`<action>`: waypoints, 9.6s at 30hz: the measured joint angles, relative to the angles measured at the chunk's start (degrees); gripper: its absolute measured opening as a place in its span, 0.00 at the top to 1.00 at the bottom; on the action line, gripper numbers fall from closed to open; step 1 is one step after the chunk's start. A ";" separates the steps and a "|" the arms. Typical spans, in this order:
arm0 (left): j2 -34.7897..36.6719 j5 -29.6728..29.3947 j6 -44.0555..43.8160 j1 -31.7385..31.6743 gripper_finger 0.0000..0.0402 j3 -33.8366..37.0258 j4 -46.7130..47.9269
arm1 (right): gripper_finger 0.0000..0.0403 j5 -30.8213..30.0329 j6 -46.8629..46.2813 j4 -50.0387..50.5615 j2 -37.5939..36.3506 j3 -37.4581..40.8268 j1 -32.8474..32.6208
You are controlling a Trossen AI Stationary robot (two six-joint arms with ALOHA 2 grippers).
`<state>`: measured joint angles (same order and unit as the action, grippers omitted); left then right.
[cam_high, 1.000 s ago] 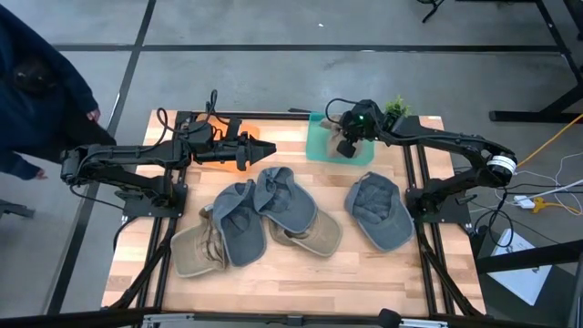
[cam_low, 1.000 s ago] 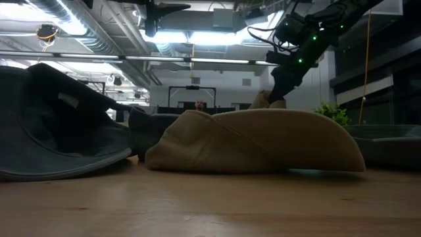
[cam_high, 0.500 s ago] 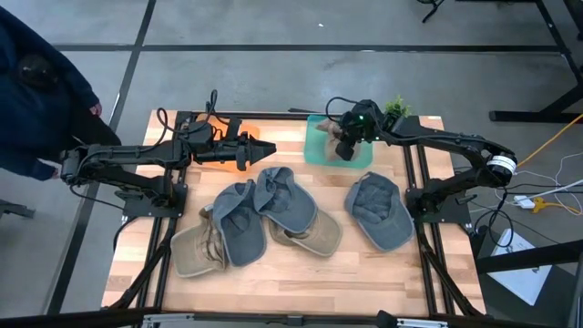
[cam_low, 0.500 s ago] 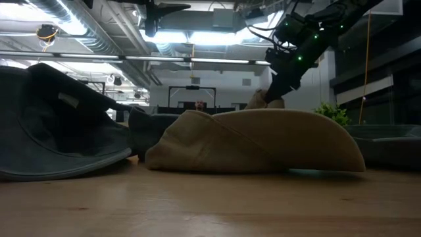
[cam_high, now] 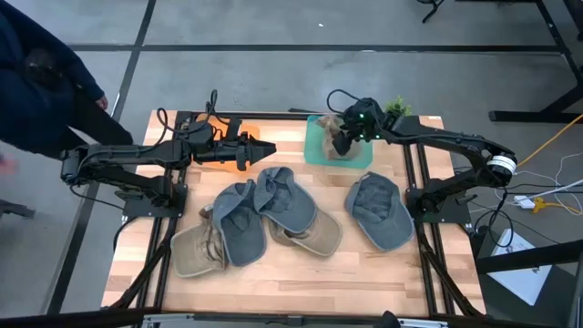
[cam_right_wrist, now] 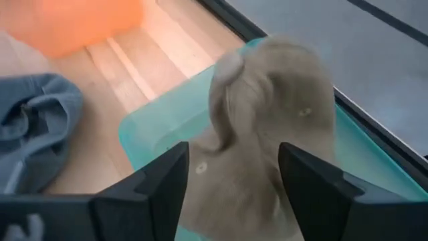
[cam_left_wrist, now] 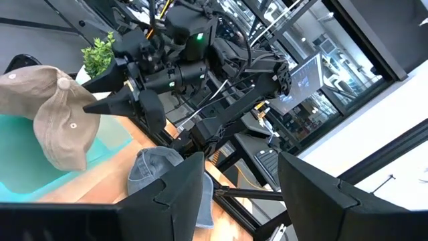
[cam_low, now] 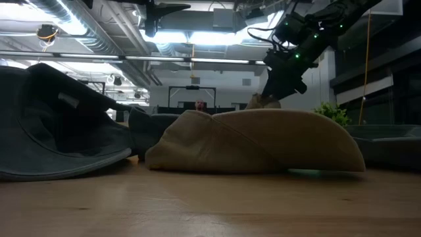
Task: Pick & Place hat
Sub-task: Put the middle gray cap into the orange bin
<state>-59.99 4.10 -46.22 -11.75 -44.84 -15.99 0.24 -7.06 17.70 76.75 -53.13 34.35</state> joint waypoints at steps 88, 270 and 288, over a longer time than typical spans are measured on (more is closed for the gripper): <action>-14.35 -2.77 19.03 11.36 0.54 0.02 25.74 | 0.43 11.81 -5.10 17.80 -0.02 -6.77 -23.37; 5.65 -3.08 12.48 9.03 0.54 0.02 16.60 | 0.90 5.16 -12.00 10.63 15.17 -8.94 -29.38; 5.64 -3.04 12.39 9.03 0.54 0.02 16.63 | 0.60 5.10 -5.86 3.63 15.21 -7.82 -28.59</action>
<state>-54.35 1.06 -33.82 -2.72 -44.82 0.64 5.34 -12.92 21.32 91.96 -60.95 5.76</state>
